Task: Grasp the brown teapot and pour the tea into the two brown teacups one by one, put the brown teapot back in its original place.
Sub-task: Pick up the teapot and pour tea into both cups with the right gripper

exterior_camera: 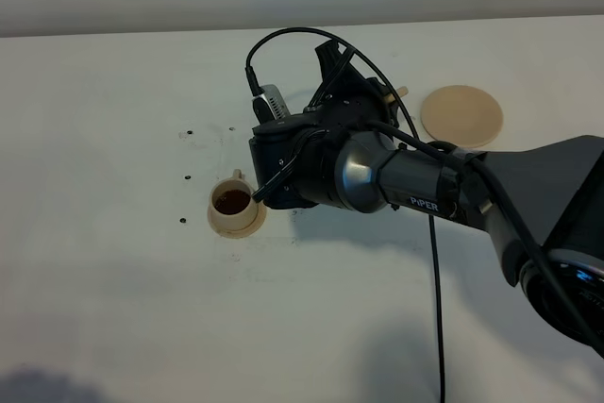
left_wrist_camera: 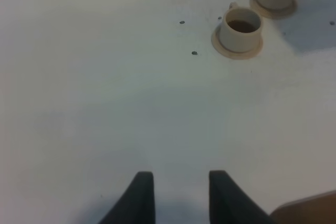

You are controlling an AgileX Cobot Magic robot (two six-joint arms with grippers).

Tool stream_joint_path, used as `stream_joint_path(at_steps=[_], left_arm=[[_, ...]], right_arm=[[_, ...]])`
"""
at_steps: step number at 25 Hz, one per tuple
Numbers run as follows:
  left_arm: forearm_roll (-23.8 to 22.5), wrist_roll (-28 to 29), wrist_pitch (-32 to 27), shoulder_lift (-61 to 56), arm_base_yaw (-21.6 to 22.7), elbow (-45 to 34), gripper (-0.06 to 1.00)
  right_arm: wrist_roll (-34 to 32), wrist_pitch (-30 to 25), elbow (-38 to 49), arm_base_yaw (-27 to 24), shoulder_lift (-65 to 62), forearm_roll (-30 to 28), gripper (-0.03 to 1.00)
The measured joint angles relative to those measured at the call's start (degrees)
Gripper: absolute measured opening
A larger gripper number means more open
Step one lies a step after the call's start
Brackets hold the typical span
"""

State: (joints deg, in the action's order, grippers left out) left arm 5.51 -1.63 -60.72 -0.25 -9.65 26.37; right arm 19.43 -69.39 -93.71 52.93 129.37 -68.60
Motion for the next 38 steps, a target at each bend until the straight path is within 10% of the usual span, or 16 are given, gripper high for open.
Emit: stream_joint_path(at_steps=[38], left_arm=[[0.0, 0.0, 0.0, 0.0, 0.0, 0.0, 0.24]], right_arm=[[2.3, 0.1, 0.0, 0.5, 0.0, -4.8, 0.11]])
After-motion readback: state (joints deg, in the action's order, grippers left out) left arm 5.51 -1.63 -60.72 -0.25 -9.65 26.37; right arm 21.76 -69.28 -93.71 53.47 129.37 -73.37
